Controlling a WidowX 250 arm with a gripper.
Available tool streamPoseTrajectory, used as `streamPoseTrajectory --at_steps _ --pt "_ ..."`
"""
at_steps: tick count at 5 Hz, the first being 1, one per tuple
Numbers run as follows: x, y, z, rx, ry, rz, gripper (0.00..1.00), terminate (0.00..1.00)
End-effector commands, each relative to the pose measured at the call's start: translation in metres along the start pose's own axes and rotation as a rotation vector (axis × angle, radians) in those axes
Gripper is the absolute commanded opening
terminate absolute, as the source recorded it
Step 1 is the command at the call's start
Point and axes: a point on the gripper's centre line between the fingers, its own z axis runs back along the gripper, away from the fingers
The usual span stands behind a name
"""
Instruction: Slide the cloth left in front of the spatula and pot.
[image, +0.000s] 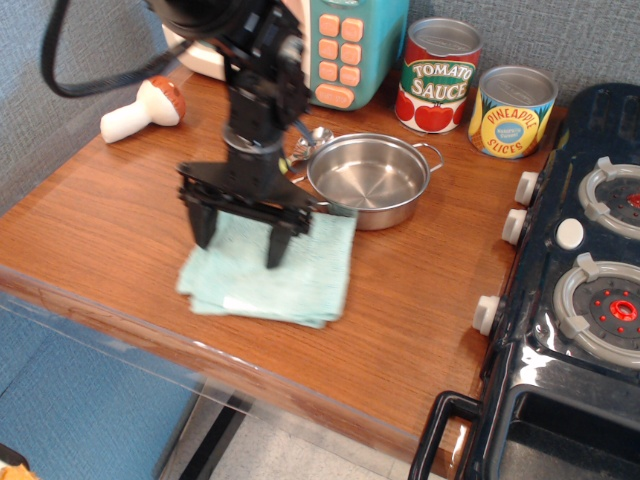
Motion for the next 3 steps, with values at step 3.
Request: streamPoseTrajectory --at_steps 3 --pt "0.007 0.086 0.038 -0.055 -0.036 0.1 1.0 0.0"
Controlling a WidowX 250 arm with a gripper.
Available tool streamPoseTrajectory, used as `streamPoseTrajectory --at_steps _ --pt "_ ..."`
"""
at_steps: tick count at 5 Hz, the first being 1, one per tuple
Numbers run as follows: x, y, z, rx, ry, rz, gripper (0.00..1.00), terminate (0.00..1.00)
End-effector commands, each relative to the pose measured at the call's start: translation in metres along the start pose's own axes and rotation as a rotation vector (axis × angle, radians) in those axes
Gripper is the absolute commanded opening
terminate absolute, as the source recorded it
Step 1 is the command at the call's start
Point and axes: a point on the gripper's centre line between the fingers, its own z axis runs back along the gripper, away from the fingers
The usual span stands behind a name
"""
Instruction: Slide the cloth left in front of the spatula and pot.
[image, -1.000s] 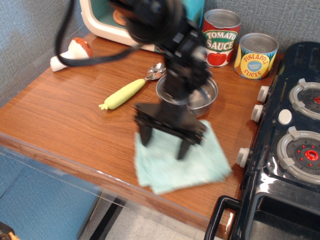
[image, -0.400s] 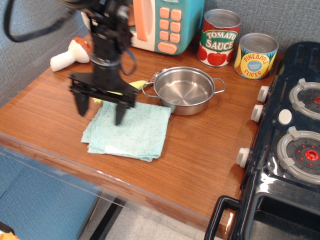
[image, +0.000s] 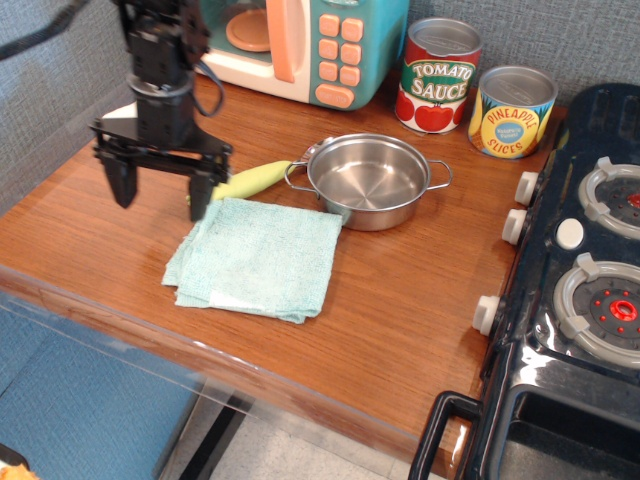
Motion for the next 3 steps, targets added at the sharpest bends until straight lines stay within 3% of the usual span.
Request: streamPoseTrajectory --at_steps 1,2,3 --pt "-0.0076 0.0268 0.051 -0.068 -0.11 -0.02 1.0 0.0" --pt "-0.0076 0.0268 0.051 -0.068 -0.11 -0.02 1.0 0.0" --pt "-0.0076 0.0268 0.051 -0.068 -0.11 -0.02 1.0 1.0"
